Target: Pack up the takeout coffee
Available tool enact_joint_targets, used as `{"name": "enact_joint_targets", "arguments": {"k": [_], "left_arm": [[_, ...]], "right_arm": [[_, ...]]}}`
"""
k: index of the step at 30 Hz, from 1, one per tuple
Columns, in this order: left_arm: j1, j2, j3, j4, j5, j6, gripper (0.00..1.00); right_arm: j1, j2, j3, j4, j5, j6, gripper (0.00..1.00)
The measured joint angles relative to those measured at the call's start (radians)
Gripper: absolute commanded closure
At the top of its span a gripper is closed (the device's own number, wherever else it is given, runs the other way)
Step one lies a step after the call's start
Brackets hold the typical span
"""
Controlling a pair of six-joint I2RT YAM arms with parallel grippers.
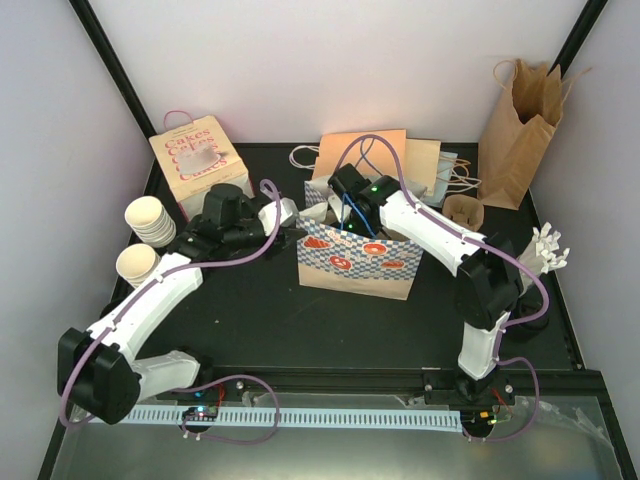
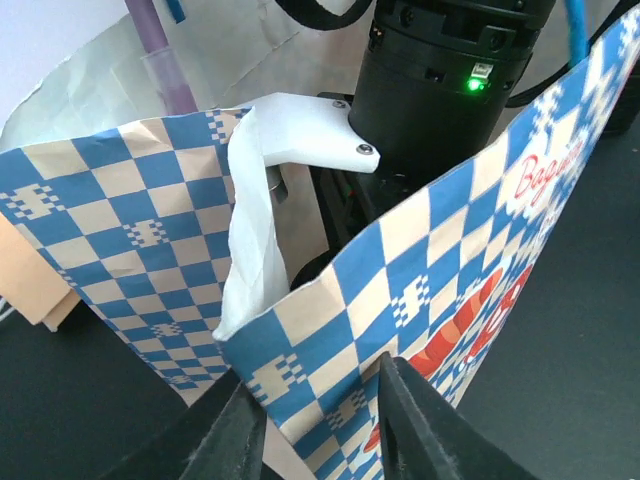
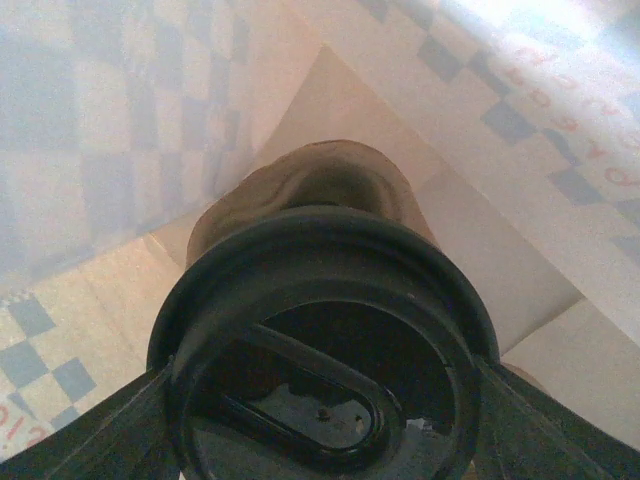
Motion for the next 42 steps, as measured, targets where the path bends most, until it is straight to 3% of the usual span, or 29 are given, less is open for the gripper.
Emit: {"name": "enact_joint_targets", "arguments": {"k": [4,8,42], "left_arm": [[0.003,0.014,0.015,-0.022,0.016,0.024,0.91],[0.006,0.014,0.019,-0.046,0.039,0.04,0.98],[0.005,-0.178,-0.097,-0.09,0.055,-0.003,0.98]], "right_arm": [[0.0,0.006,0.0,0.0,-0.003,-0.002,0.37],[0.0,0.008,0.0,-0.001,-0.002,-0.002,0.37],[0.209,-0.043,-0.122,0.099,0.354,0.085,0.38]]}}
